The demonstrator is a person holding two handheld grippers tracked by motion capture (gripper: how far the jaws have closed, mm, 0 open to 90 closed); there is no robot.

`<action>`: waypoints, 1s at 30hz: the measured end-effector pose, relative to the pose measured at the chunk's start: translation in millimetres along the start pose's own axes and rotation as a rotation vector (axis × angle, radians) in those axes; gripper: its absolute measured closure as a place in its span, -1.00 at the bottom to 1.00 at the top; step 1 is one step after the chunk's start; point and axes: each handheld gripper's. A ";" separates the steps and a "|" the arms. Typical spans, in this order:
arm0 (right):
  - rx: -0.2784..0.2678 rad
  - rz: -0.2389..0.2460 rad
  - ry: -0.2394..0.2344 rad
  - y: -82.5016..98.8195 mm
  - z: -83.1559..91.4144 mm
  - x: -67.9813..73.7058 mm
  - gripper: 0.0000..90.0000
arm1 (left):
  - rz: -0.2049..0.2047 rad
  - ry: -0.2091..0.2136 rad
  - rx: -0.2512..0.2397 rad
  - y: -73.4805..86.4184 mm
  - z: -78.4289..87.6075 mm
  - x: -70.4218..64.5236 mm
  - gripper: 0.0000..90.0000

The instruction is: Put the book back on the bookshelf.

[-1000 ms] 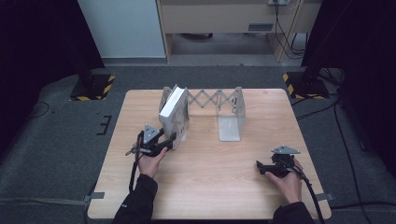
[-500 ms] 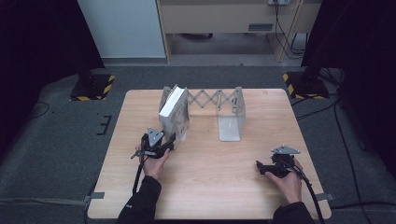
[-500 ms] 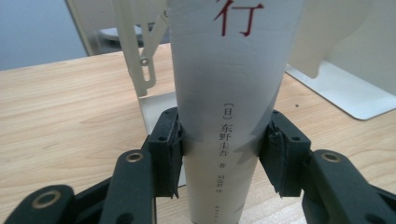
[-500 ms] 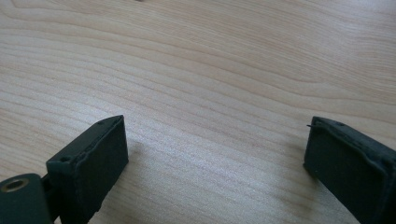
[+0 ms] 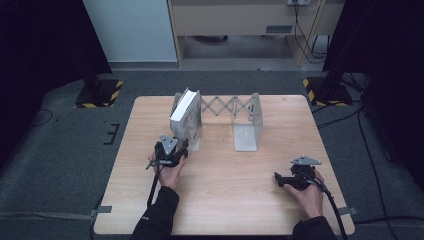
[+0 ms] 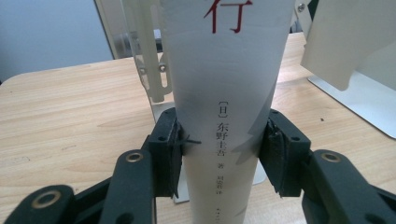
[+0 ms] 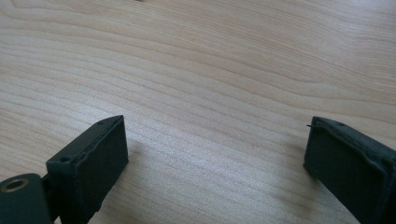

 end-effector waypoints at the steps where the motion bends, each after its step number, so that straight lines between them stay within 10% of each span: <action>1: 0.000 0.000 0.000 0.0 0.0 0.0 -0.86 | 0.003 -0.004 -0.002 -0.4 -1.6 -0.2 0.16; 14: -0.001 0.001 -0.001 -0.2 -0.4 0.1 -0.86 | 0.029 0.192 0.012 1.4 8.7 18.1 0.07; 30: -0.001 0.000 0.000 -0.4 -0.5 0.3 -0.86 | 0.056 0.258 -0.006 0.7 0.2 7.0 0.26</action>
Point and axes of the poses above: each handheld gripper's, and its own axes: z roughly backward along the jaws, y roughly out of its underside, x roughly to its left, and after that the axes turned 13 degrees about y, right-handed
